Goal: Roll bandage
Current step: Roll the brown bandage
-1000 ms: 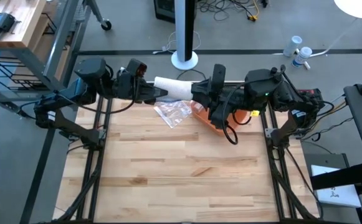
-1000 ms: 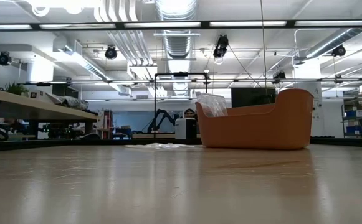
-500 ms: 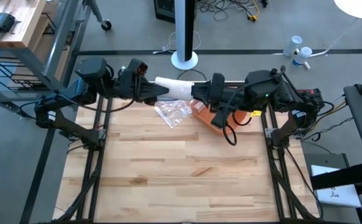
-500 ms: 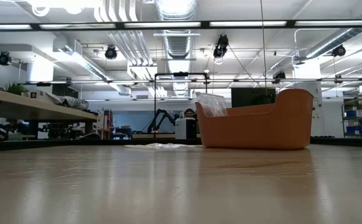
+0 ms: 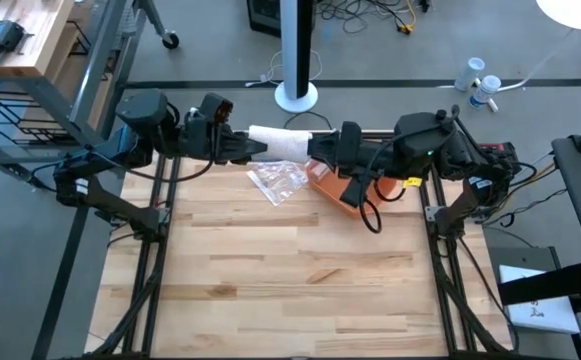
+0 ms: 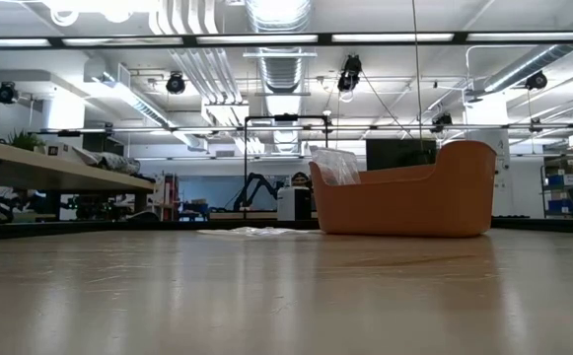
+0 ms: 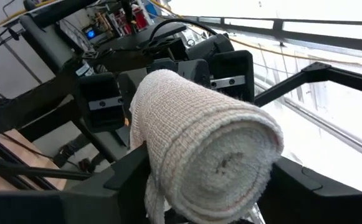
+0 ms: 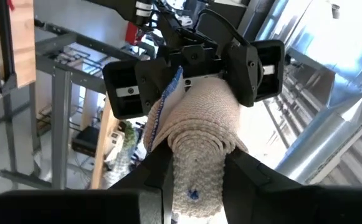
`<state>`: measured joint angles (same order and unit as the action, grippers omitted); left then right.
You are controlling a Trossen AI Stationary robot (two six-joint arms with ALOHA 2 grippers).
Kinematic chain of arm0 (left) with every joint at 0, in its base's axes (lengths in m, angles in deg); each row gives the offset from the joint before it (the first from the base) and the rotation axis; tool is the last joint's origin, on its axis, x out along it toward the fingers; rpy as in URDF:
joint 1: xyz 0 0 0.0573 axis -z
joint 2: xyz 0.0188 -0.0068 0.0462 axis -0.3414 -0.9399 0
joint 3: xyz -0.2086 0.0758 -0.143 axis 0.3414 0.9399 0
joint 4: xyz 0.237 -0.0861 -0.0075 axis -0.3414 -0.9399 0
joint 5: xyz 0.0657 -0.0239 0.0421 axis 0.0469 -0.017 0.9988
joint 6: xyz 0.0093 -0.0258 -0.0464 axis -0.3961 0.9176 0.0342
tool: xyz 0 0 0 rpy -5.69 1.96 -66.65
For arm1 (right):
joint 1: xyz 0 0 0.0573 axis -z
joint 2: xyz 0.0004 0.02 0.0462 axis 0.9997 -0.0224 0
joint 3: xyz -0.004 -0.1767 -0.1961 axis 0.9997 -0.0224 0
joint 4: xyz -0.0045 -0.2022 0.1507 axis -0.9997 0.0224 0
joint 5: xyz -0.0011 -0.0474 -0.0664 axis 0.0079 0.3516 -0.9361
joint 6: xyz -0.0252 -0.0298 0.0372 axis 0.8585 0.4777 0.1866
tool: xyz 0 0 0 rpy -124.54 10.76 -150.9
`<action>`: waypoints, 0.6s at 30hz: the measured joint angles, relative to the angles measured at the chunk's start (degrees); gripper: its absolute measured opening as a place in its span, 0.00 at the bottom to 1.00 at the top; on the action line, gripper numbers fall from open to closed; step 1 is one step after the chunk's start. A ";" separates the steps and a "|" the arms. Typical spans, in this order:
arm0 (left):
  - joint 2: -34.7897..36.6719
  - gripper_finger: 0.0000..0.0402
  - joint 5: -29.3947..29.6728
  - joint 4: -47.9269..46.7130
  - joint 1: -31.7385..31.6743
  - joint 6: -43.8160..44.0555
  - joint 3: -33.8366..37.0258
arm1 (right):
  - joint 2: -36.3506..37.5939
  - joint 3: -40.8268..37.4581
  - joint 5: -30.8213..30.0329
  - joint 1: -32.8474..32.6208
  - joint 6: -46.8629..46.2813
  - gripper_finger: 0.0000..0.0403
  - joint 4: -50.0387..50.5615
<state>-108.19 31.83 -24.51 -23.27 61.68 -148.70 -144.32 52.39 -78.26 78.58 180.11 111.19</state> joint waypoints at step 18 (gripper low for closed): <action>0.33 0.50 -0.10 -2.77 -0.31 1.64 0.00 | -0.51 0.00 -0.74 -0.11 5.98 0.22 0.20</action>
<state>-107.86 31.73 -27.28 -23.58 63.32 -148.70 -144.83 52.39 -79.00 78.48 186.09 111.39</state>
